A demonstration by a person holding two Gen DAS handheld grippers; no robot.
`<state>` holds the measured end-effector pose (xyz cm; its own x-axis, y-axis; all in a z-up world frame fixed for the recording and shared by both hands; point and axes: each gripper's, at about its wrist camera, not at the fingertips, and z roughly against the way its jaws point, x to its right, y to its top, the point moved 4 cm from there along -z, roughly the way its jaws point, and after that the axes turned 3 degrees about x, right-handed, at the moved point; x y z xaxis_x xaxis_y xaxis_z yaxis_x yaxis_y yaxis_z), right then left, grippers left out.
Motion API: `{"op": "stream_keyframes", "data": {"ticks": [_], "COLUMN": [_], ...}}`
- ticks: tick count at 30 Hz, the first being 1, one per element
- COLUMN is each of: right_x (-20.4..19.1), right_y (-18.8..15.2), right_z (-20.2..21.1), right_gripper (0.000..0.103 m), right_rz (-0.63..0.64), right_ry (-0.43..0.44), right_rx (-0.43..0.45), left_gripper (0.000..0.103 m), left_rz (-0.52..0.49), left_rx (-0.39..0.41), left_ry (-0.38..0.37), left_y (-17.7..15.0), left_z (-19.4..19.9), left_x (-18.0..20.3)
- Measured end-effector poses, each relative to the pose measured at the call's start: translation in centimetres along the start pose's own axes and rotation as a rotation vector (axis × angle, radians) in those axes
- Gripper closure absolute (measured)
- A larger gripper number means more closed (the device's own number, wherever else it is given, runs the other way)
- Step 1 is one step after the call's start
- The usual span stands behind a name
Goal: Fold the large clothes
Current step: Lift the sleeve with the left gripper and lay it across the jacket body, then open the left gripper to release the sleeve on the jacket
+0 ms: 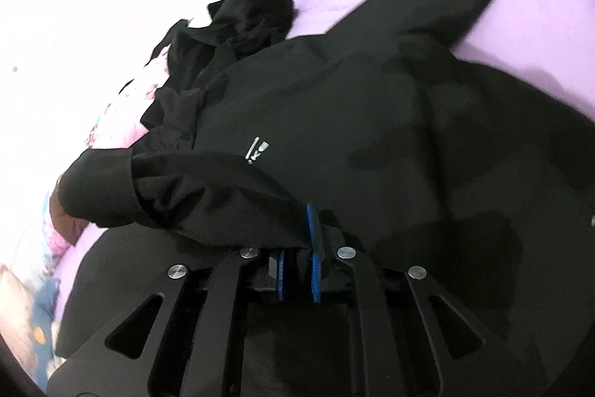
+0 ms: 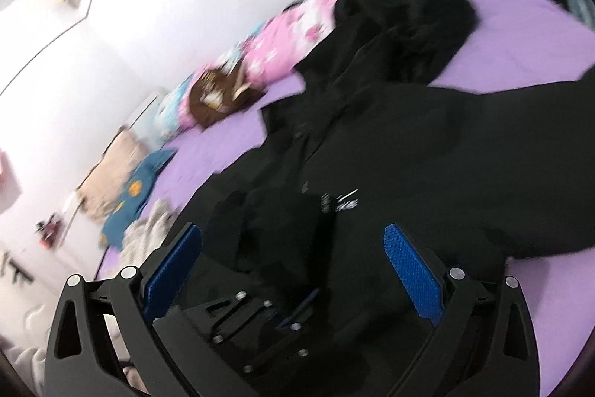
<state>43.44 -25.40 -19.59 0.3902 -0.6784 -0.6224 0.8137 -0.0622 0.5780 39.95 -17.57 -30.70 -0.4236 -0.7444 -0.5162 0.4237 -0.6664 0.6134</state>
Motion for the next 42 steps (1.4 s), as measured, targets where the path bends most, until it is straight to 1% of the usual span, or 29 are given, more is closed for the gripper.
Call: {"op": "stream_keyframes", "data": {"ticks": [1, 2, 3, 5, 6, 8, 9, 11, 12, 14, 15, 16, 17, 20, 22, 25, 27, 28, 29, 32, 35, 37, 39, 40, 42], "right_x": [0.0, 0.1, 0.2, 0.2, -0.3, -1.5, -1.9, -1.8, -1.4, -0.9, -0.7, -0.4, -0.1, 0.3, 0.3, 0.4, 0.4, 0.3, 0.2, -0.6, -2.0, -2.9, -3.0, -2.6, -1.3], "right_y": [0.3, 1.3, 1.9, 2.6, 2.5, 2.0, 1.8, 1.0, 0.4, -0.4, -0.6, -0.7, -0.9, -1.1, -0.7, 0.1, 0.8, 1.0, 1.3, 2.0, 2.4, 2.6, 2.2, 1.8, 0.6], "right_z": [-0.7, -2.1, -3.2, -4.6, -5.6, -6.7, -7.3, -9.0, -9.8, -10.3, -10.4, -10.5, -10.5, -10.4, -9.6, -7.5, -5.8, -4.8, -3.9, -1.1, 1.4, 2.3, 2.3, 2.3, 2.3], "right_gripper": [0.006, 0.006, 0.006, 0.006, 0.006, 0.006, 0.006, 0.008, 0.012, 0.042, 0.048, 0.053, 0.06, 0.068, 0.07, 0.074, 0.074, 0.075, 0.075, 0.075, 0.075, 0.075, 0.075, 0.075, 0.075], "right_rz": [-0.002, -0.013, -0.032, -0.079, -0.078, -0.033, -0.013, 0.031, 0.032, 0.003, -0.002, -0.001, 0.0, -0.023, -0.037, -0.068, -0.091, -0.101, -0.113, -0.138, -0.166, -0.161, -0.149, -0.159, -0.185], "right_ry": [0.033, 0.047, 0.042, 0.036, 0.035, 0.022, 0.0, -0.076, -0.087, -0.06, -0.05, -0.061, -0.071, -0.045, -0.015, 0.05, 0.103, 0.132, 0.161, 0.252, 0.381, 0.418, 0.382, 0.36, 0.317], "right_rx": [-0.063, -0.157, -0.224, -0.292, -0.343, -0.392, -0.41, -0.453, -0.474, -0.494, -0.496, -0.489, -0.489, -0.489, -0.468, -0.416, -0.378, -0.355, -0.337, -0.267, -0.184, -0.152, -0.155, -0.162, -0.181], "left_gripper": [0.091, 0.091, 0.091, 0.091, 0.091, 0.091, 0.091, 0.091, 0.091, 0.091, 0.091, 0.091, 0.091, 0.091, 0.091, 0.089, 0.085, 0.079, 0.071, 0.059, 0.056, 0.054, 0.054, 0.054, 0.054], "left_rz": [-0.028, -0.069, -0.084, -0.099, -0.108, -0.142, -0.147, -0.148, -0.152, -0.158, -0.163, -0.178, -0.186, -0.187, -0.174, -0.153, -0.129, -0.109, -0.08, 0.001, 0.093, 0.175, 0.226, 0.246, 0.26], "left_rx": [-0.001, -0.001, -0.004, -0.01, -0.012, -0.027, -0.036, -0.028, -0.022, -0.015, -0.011, -0.006, -0.005, -0.01, -0.004, 0.024, 0.032, 0.032, 0.033, 0.061, 0.088, 0.102, 0.097, 0.096, 0.087], "left_ry": [0.009, 0.019, 0.017, 0.019, 0.021, 0.03, 0.029, 0.04, 0.043, 0.03, 0.027, 0.026, 0.022, 0.011, 0.008, 0.008, -0.003, -0.012, -0.014, -0.026, -0.018, -0.016, -0.007, -0.015, -0.007], "left_y": [0.0, -0.1, -0.2, -0.3, -0.3, -0.4, -0.4, -0.2, -0.2, -0.3, -0.4, -0.5, -0.7, -0.8, -0.6, -0.2, -0.2, -0.2, -0.4, -1.1, -2.1, -3.2, -4.2, -4.6, -5.6], "left_z": [0.0, -0.1, -0.2, -0.3, -0.3, -0.6, -0.8, -0.8, -0.6, -0.3, -0.1, 0.1, 0.2, 0.5, 0.7, 1.8, 2.5, 2.8, 3.4, 5.2, 6.6, 7.7, 8.4, 8.7, 9.3], "left_x": [0.3, 0.8, 1.0, 1.2, 1.3, 1.5, 1.6, 1.7, 1.7, 1.9, 2.1, 2.3, 2.5, 2.5, 2.0, 0.8, 0.0, -0.5, -1.2, -3.3, -5.4, -7.1, -8.0, -8.3, -9.0]}}
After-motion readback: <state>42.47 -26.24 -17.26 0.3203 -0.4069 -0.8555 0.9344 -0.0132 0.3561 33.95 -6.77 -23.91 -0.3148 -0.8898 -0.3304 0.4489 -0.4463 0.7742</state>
